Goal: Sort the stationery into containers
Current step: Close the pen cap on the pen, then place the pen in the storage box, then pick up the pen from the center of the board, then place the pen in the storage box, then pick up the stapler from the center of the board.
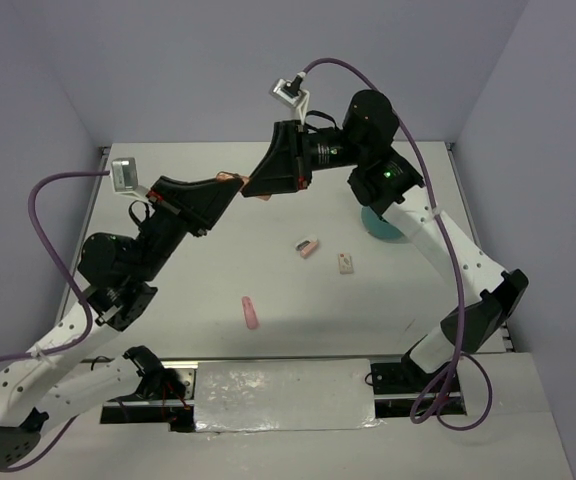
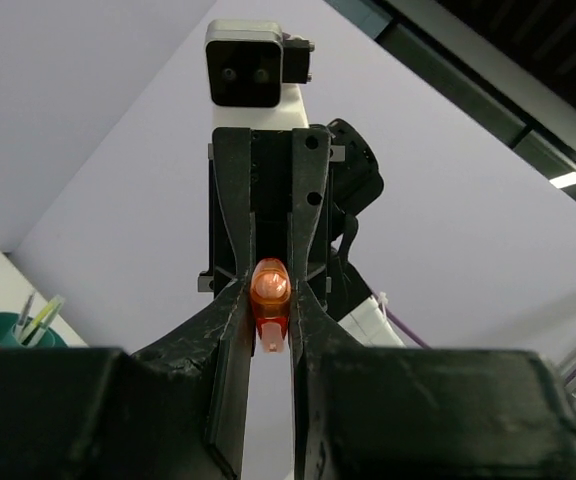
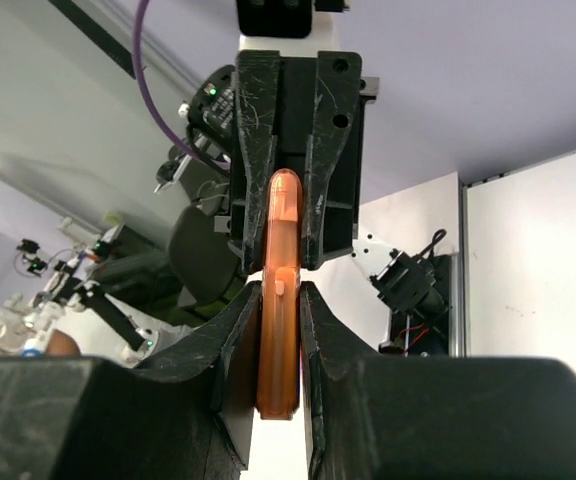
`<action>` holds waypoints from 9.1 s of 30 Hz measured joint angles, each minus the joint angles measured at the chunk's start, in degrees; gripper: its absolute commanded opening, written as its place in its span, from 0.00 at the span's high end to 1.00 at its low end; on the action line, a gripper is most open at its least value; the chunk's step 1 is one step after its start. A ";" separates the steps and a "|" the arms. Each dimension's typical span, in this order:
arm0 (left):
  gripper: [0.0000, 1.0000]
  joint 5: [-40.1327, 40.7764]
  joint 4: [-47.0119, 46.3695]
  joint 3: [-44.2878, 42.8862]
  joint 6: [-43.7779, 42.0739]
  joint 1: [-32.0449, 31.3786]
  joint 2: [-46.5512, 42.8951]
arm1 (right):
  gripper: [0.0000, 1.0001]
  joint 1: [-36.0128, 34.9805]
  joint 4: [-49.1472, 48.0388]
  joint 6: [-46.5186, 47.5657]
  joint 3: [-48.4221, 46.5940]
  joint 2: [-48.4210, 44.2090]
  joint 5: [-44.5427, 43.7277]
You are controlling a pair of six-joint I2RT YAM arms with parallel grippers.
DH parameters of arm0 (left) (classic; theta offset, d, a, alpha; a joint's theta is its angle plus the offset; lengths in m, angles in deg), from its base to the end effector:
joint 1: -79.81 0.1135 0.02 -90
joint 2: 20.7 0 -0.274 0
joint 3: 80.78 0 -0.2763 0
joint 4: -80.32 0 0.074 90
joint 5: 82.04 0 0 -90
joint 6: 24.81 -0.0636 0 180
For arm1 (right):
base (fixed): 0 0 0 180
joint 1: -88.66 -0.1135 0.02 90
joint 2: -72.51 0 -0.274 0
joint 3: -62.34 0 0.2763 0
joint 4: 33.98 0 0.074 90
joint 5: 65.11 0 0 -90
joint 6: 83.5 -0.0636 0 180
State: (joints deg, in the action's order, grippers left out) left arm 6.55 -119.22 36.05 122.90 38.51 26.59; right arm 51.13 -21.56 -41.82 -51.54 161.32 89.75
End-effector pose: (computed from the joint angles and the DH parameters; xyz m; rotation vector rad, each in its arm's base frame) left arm 0.1583 -0.1411 0.4702 -0.1280 1.0675 -1.5929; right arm 0.2529 0.2669 0.5266 -0.9976 1.5335 1.8858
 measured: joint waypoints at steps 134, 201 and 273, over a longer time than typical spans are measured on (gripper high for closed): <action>1.00 14.12 71.82 -25.97 19.28 -10.25 34.38 | 0.33 -1.75 10.43 10.69 63.80 -35.69 -44.89; 0.01 20.37 87.47 -12.48 7.41 1.11 21.14 | 0.27 46.45 30.84 -3.30 36.50 -1.42 -54.64; 1.00 3.58 33.11 -12.09 -34.99 -14.36 30.51 | 0.29 18.18 39.89 12.33 32.22 -20.02 -34.75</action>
State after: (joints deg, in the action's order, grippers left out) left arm 10.13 -86.11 23.96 87.91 24.15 57.10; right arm 69.31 18.33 -29.49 -19.32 141.30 55.00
